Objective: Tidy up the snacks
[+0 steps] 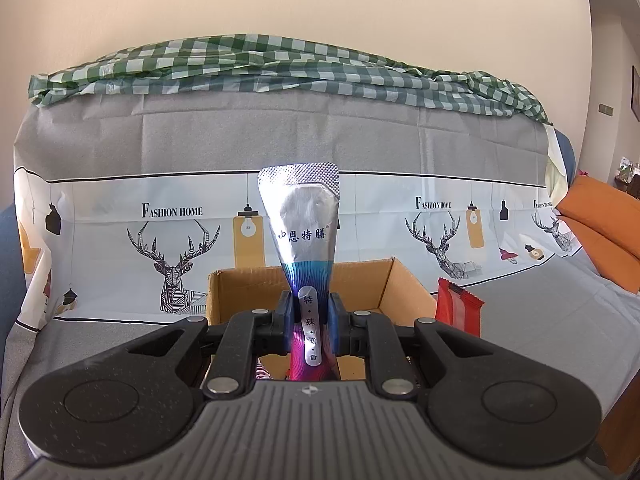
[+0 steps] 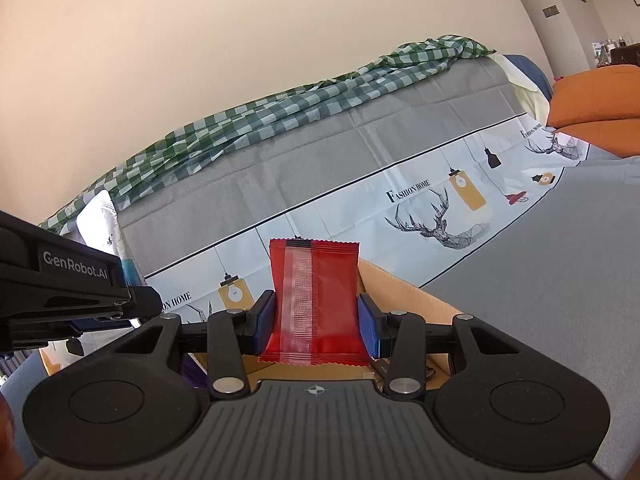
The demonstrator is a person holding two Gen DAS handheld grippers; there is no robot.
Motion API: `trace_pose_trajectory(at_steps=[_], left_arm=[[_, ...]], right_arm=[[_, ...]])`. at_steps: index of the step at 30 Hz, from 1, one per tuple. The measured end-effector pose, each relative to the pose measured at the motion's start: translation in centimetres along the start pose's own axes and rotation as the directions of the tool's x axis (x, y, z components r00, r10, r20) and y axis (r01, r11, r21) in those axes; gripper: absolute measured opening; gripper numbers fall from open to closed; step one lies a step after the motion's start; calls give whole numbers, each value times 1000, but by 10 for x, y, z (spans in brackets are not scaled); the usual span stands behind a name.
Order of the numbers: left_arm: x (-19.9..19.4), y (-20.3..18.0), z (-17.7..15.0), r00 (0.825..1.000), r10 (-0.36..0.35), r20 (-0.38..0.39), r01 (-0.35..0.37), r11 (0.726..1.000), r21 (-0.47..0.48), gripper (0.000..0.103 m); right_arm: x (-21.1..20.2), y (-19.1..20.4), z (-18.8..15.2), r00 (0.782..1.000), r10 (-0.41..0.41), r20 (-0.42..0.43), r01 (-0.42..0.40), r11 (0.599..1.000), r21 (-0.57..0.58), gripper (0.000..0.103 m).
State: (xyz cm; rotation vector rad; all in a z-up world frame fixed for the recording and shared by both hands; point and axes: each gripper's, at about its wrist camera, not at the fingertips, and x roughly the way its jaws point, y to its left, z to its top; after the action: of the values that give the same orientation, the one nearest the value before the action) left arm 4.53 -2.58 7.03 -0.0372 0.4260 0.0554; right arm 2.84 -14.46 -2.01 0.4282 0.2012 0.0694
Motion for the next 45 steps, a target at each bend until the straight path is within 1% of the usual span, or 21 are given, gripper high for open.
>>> trace_pose_trajectory(at_steps=[3, 5, 6, 7, 8, 9, 10, 11, 14, 16, 17, 19, 21, 24, 27, 30, 35, 38, 41, 43, 45], left_arm=[[-1, 0, 1, 1000, 2, -1, -2, 1000, 0, 18], [-1, 1, 2, 1000, 4, -9, -4, 1000, -6, 20], [-1, 2, 3, 1000, 7, -14, -7, 1000, -14, 21], [-1, 4, 4, 1000, 7, -20, -8, 1000, -25, 26], [-2, 6, 4, 1000, 2, -22, -3, 999, -34, 28], [-4, 7, 4, 1000, 1, -22, -1, 999, -38, 34], [-6, 10, 4, 1000, 3, -20, -4, 999, -38, 38], [-9, 11, 3, 1000, 4, -19, -5, 999, -36, 38], [-20, 20, -2, 1000, 8, -19, -9, 999, -40, 42], [-29, 27, -5, 1000, 16, -19, -17, 999, -50, 49], [-34, 31, -8, 1000, 21, -19, -22, 998, -56, 51], [-43, 40, -12, 999, 33, -25, -34, 997, -70, 55], [-51, 48, -17, 998, 45, -39, -49, 995, -85, 58], [-63, 61, -24, 995, 72, -65, -78, 991, -106, 59], [-71, 72, -30, 992, 84, -93, -96, 987, -129, 61], [-80, 81, -36, 989, 89, -115, -105, 984, -144, 66], [-84, 90, -47, 988, 72, -139, -94, 983, -159, 70], [-82, 91, -58, 987, 66, -145, -88, 985, -148, 75], [-75, 87, -73, 985, 59, -161, -82, 987, -139, 77], [-68, 81, -83, 984, 54, -171, -77, 988, -130, 85], [-63, 72, -95, 984, 48, -174, -69, 991, -118, 86]], right_arm=[[-1, 0, 1, 1000, 0, 4, 0, 1000, -1, 45], [0, 1, 1, 1000, 6, 1, -6, 1000, -4, 46], [1, 1, 1, 1000, 17, -11, -17, 1000, -8, 49], [3, 2, 1, 999, 24, -28, -24, 1000, -15, 50], [4, 3, 0, 999, 18, -36, -19, 1000, -22, 55], [5, 4, 0, 999, 14, -38, -15, 999, -28, 64], [5, 4, 0, 999, 14, -37, -15, 999, -28, 67], [4, 4, 0, 999, 14, -35, -15, 999, -29, 70], [2, 5, 0, 999, 20, -35, -21, 999, -37, 75], [0, 7, -1, 999, 27, -38, -29, 998, -48, 77], [-1, 9, -1, 999, 29, -38, -31, 998, -57, 79], [-6, 12, -1, 999, 33, -36, -36, 996, -77, 84], [-11, 14, -1, 999, 36, -32, -39, 995, -96, 92], [-18, 15, 3, 999, 37, -30, -40, 991, -124, 98], [-26, 16, 9, 999, 34, -33, -39, 988, -152, 101], [-35, 15, 16, 999, 27, -33, -33, 982, -187, 102], [-51, 7, 27, 999, 17, -43, -27, 971, -240, 102], [-55, 4, 31, 995, -3, -100, -26, 957, -290, 102], [-56, 3, 37, 983, -40, -178, -27, 931, -363, 102], [-59, -1, 38, 977, -24, -210, -64, 914, -400, 102], [-61, -6, 35, 972, -5, -233, -96, 903, -418, 102]])
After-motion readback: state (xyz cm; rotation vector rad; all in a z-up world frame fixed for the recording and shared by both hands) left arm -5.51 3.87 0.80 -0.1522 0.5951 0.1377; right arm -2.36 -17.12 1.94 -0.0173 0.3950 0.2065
